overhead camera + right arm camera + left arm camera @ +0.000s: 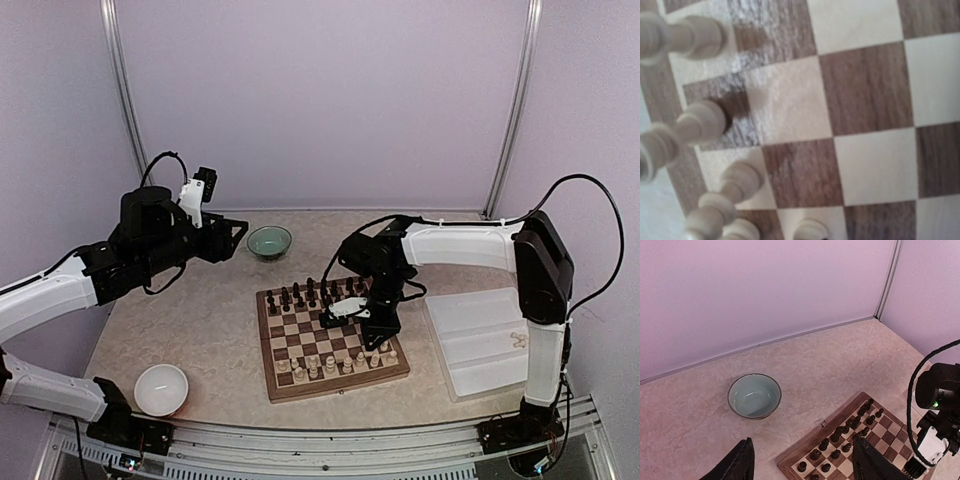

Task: Set up the chess pieces on the board
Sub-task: Place the pawn at g2, then pick up the chess pile from the storage box.

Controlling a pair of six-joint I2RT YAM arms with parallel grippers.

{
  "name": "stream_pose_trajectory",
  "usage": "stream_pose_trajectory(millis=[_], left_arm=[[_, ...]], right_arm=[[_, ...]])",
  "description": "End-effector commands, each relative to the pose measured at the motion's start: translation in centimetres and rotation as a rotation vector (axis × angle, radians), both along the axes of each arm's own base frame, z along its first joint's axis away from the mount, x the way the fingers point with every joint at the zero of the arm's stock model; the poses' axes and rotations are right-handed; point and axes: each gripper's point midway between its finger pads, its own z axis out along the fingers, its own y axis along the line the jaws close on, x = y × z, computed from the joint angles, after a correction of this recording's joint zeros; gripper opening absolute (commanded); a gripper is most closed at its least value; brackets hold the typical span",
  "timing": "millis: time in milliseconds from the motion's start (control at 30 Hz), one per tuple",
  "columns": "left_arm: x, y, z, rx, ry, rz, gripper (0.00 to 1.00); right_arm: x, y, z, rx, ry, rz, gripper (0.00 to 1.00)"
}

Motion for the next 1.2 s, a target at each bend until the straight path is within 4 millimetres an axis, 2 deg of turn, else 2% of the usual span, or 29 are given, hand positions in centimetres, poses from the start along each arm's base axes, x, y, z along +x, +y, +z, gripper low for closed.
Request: stream_pose_trajectory(millis=[0, 200, 333, 467, 533, 633, 700, 800, 867, 967, 1167], left_arm=[[0.1, -0.2, 0.9, -0.002, -0.012, -0.006, 0.66], [0.2, -0.2, 0.7, 0.002, -0.009, -0.003, 0.66], [0.3, -0.5, 0.5, -0.005, -0.015, -0.012, 0.67], [0.1, -1.2, 0.6, -0.028, -0.014, -0.035, 0.67], [-0.2, -2.2, 1.6, -0.047, -0.021, -0.070, 0.67], [-0.7, -4.0, 2.1, -0.072, -0.008, -0.127, 0.67], [-0.7, -5.4, 2.5, -0.092, -0.018, -0.161, 0.67], [-0.5, -7.6, 2.6, -0.098, -0.016, -0.195, 0.67], [0.1, -9.7, 1.5, -0.078, 0.007, -0.225, 0.65], [0.4, -12.5, 0.4, -0.046, 0.020, -0.275, 0.63], [0.4, -17.1, -2.8, -0.009, 0.040, -0.376, 0.63]], right_arm=[[-0.7, 0.6, 0.3, 0.010, 0.022, 0.012, 0.20], [0.0, 1.1, 1.8, 0.041, -0.017, 0.008, 0.23], [0.3, 1.0, 3.7, 0.080, -0.041, 0.003, 0.30], [1.7, -0.2, 6.7, 0.149, -0.068, -0.041, 0.33], [2.9, -1.6, 8.5, 0.193, -0.091, -0.092, 0.33], [4.4, -5.0, 10.3, 0.244, -0.145, -0.174, 0.33], [5.5, -8.2, 10.8, 0.263, -0.185, -0.239, 0.34], [7.1, -13.8, 10.9, 0.278, -0.237, -0.353, 0.34], [7.1, -17.0, 10.0, 0.264, -0.234, -0.412, 0.34], [5.9, -21.2, 8.2, 0.211, -0.212, -0.474, 0.33], [1.7, -29.1, 3.3, 0.031, -0.122, -0.594, 0.29]])
